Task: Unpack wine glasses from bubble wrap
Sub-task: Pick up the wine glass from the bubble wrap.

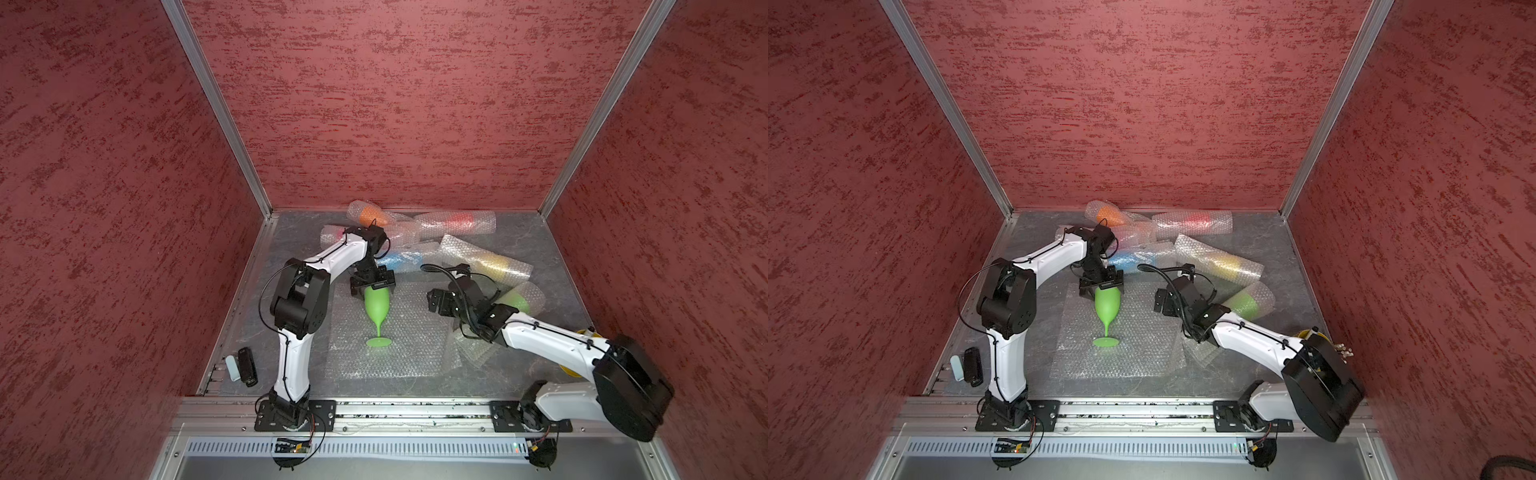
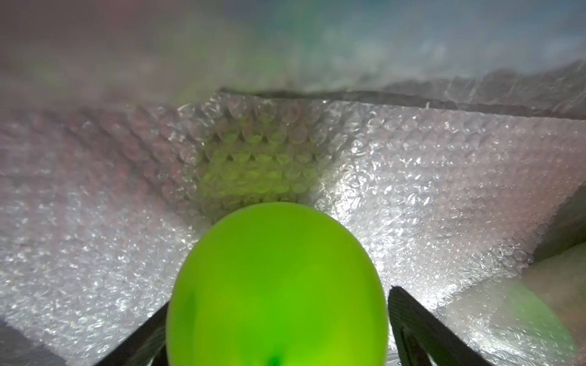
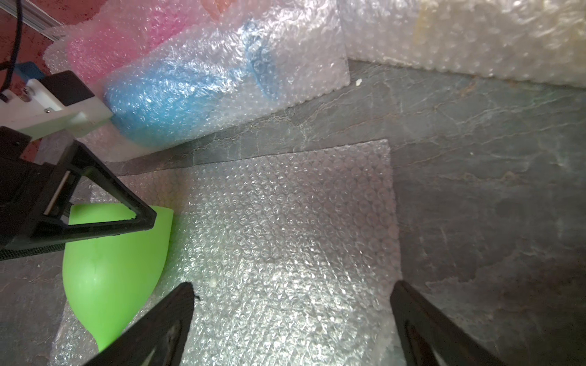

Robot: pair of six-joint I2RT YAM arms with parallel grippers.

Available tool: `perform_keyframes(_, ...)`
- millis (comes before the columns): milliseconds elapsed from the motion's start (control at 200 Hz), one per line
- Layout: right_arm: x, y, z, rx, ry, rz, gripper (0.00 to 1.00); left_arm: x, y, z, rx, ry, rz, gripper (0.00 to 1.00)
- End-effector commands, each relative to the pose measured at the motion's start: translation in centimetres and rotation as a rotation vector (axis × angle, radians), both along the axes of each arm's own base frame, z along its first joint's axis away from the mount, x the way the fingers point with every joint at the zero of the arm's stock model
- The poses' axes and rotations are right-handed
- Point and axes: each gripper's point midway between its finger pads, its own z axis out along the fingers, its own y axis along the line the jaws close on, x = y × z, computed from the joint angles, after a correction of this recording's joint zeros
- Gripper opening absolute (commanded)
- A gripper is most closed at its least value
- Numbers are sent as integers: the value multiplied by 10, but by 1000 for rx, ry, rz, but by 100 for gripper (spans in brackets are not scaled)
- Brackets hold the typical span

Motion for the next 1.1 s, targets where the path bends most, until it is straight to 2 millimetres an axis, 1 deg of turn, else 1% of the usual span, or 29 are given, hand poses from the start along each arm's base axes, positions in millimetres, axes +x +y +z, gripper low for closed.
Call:
perform_keyframes(0,5,-1,8,14,-37,-8,98,-3,4,-12,19,34,-10,94)
perform_keyframes(150,6,-5,13,5,-56,-18,97,-5,5,-19,27,47,-13,92)
perform_keyframes(311,7,-8,17,-3,-70,-28,96,-6,6,-19,55,24,-29,91)
perform_keyframes(581,7,-10,20,1,-77,-36,96,-13,12,-26,87,-13,-13,83)
perform_keyframes(641,7,-11,22,5,-81,-40,96,-12,15,-23,92,-26,-6,81)
perform_keyframes(696,6,-11,25,9,-87,-41,95,-11,16,-18,88,-39,4,79)
perform_keyframes(786,6,-13,30,14,-96,-47,95,-9,17,-4,77,-74,18,78)
perform_keyframes(937,4,-15,36,14,-104,-47,95,-13,20,29,54,-145,35,78)
perform_keyframes(1092,3,-17,44,24,-129,-47,95,-17,34,61,64,-259,62,76)
